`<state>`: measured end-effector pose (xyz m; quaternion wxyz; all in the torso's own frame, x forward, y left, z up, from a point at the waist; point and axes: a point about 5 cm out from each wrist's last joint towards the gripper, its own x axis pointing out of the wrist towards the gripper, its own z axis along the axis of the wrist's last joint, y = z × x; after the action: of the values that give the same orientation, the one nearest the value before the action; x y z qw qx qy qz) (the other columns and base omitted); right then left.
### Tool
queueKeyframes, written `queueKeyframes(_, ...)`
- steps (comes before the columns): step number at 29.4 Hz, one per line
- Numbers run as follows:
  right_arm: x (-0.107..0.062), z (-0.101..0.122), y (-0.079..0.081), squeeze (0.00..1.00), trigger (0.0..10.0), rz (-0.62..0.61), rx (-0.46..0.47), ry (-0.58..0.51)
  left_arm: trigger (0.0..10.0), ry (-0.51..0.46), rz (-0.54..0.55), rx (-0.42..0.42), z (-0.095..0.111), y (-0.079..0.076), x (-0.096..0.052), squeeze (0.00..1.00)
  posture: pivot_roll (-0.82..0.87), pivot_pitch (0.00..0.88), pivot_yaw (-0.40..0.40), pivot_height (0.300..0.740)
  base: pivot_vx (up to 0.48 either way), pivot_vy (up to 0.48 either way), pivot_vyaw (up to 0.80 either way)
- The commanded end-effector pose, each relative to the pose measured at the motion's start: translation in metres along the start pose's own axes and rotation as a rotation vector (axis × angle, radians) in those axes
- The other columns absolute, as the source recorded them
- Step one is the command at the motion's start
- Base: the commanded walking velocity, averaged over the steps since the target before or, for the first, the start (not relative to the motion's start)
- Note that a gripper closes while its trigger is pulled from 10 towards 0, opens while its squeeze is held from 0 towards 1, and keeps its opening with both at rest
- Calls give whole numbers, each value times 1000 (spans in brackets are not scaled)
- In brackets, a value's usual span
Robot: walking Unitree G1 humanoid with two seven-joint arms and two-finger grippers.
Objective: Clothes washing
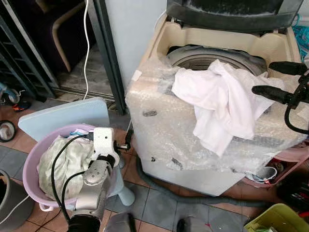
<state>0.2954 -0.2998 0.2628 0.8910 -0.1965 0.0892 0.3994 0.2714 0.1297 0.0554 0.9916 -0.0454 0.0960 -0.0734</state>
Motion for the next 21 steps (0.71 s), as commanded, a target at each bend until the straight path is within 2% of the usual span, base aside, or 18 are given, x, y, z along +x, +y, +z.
queueKeyframes(1,10,-2,10,0,10000,50,1,-6,10000,10,5,10,-1,1,1,0,-117,75,68,740,0,0,0)
queueKeyframes(4,33,-14,21,0,10000,47,39,-32,10000,8,3,9,-1,1,1,0,-110,74,69,740,0,0,0)
queueKeyframes(7,59,-25,25,0,10000,-63,52,-62,10000,8,6,13,0,4,1,0,-107,74,69,740,0,0,0)
queueKeyframes(9,63,-27,25,0,10000,-88,52,-61,10000,8,7,13,0,4,1,0,-106,76,71,740,0,0,0)
queueKeyframes(10,68,-30,25,0,1647,-118,49,-61,10000,8,8,14,0,5,0,0,-103,76,68,740,0,0,0)
queueKeyframes(11,71,-32,25,0,0,-139,51,-62,10000,8,9,15,0,5,0,0,-103,76,68,740,0,0,0)
queueKeyframes(16,82,-32,21,0,0,-258,58,-91,10000,8,12,12,-1,4,-1,0,-104,79,62,740,0,0,0)
queueKeyframes(21,81,-31,18,0,0,-300,66,-117,10000,9,11,10,-2,3,-1,0,-106,79,60,740,0,0,0)
